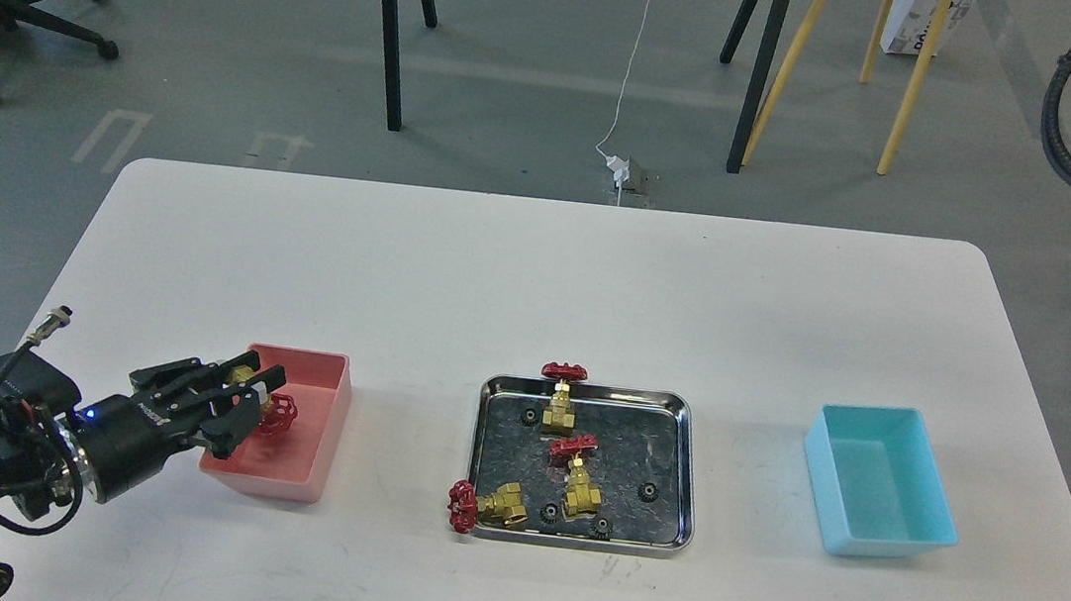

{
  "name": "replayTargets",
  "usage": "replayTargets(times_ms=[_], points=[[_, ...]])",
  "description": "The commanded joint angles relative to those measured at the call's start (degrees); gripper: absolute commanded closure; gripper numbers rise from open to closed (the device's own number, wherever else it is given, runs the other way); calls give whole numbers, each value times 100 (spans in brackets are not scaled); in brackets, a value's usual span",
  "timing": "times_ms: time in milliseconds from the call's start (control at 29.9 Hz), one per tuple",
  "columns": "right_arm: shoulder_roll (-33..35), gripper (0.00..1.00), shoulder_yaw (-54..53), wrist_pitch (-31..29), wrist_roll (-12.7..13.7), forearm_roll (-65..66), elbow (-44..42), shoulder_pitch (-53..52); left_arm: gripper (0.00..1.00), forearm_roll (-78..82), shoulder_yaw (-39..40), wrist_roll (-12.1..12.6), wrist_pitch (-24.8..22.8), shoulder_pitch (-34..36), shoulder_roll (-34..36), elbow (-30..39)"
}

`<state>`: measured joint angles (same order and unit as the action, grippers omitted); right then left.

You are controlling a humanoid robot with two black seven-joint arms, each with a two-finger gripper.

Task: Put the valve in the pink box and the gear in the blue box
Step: 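Lift the brass valve with the left gripper over the pink box, then open the left gripper to drop the valve and withdraw, then reach the right gripper into the tray and grasp a dark gear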

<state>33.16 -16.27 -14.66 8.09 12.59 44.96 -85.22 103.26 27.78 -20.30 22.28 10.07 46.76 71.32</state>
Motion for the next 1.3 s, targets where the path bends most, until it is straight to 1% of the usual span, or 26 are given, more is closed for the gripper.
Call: replayTargets(times_ms=[0, 100, 201, 334, 501, 568, 635, 702, 769, 802, 869, 936, 1003, 1070, 1136, 1203, 1270], points=[[-46, 0, 10, 7, 0, 7, -13, -4, 67, -17, 25, 8, 5, -5, -62, -57], [-55, 0, 10, 16, -9, 7, -75, 14, 61, -43, 43, 8, -4, 65, -220, -66], [-81, 0, 1, 33, -9, 7, -128, 31, 53, -52, 52, 8, -13, 74, -238, -66], [-90, 0, -16, 68, -9, 7, -128, 14, 41, -61, 52, 8, -13, 65, -264, -66], [-81, 1, -17, 69, -9, -2, -128, 14, 28, -148, 52, 0, -13, 65, -326, -66], [-90, 1, -8, 69, -9, -2, -128, 40, 20, -227, 69, 0, -13, 74, -326, -66], [-90, 1, -8, 86, -26, 7, -128, 66, 13, -507, 131, 0, -4, 91, -326, -57], [-99, 1, -8, 86, -53, -2, -119, 101, 4, -1016, 358, -9, -39, 213, -326, -48], [-99, 1, 10, -1, -27, 7, -5, 137, 3, -1648, 613, -27, -162, 494, -300, -48], [-73, 1, 10, -37, -26, 7, 65, 145, 3, -2034, 745, -27, -302, 678, -282, -57], [-3, 1, 45, -386, -26, 76, 319, 189, 2, -3149, 1017, -27, -854, 1118, -194, -83], [67, 1, 272, -940, -26, 488, 600, 189, 2, -4466, 1334, -9, -1574, 1583, 51, -284], [217, 1, 422, -1334, -70, 997, 846, 172, 2, -5688, 1606, 8, -2198, 2023, 245, -574], [357, 1, 493, -1334, -97, 1533, 1119, 198, 1, -6656, 1713, 35, -2691, 2453, 315, -916], [454, 1, 555, -1334, -210, 2192, 1357, 294, 1, -7379, 1739, 87, -3079, 2858, 438, -1303], [481, 1, 590, -1334, -395, 3035, 1655, 470, 1, -7933, 1766, 87, -3360, 3218, 535, -1646], [499, 1, 607, -1334, -623, 3861, 2050, 689, 1, -8286, 1766, 87, -3537, 3491, 597, -1963]])
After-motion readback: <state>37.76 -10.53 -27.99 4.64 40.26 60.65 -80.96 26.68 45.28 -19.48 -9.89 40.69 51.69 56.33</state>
